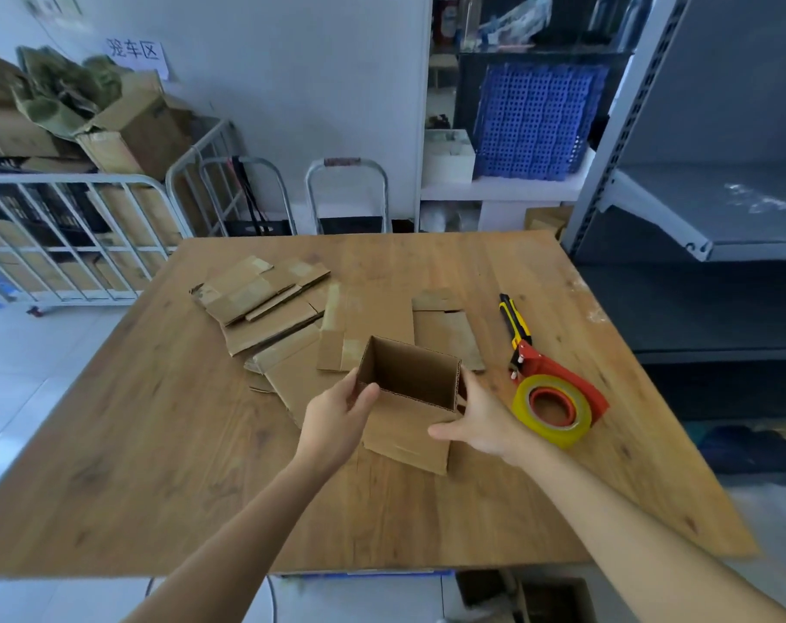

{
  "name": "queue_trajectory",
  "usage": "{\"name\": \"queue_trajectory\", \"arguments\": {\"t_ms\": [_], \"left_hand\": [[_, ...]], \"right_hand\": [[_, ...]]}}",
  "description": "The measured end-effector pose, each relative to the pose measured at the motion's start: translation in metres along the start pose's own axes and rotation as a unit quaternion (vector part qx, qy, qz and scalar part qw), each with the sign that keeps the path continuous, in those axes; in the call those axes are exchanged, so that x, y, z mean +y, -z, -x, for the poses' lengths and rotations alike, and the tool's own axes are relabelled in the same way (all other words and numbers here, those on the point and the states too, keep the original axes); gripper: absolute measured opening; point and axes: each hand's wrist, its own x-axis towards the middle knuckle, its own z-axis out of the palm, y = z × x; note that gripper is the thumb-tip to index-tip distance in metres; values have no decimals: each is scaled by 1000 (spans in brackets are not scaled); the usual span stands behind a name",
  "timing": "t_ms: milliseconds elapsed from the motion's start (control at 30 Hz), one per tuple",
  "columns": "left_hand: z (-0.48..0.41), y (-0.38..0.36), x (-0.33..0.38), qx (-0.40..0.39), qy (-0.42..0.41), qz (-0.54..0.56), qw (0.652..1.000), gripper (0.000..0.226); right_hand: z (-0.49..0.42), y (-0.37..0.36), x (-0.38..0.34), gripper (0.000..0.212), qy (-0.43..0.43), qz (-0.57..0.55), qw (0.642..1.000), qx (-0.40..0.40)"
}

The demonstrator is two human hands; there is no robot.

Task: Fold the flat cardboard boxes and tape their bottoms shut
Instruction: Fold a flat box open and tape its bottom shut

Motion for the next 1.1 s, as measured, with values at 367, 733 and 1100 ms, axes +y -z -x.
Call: {"name": "queue_trajectory", "arguments": {"t_ms": [367, 733, 1100], "left_hand": [[-1, 7, -2, -3, -113, -113, 987, 48], [-27, 9, -3, -45, -160, -195, 967, 45], [-53, 5, -2, -191, -139, -253, 938, 62]], "right_hand": [[-22, 32, 3, 96, 6, 54, 998, -15], [-31, 38, 5, 93, 14, 75, 995, -63], [-46, 42, 3, 104, 9, 102, 991, -85]]}}
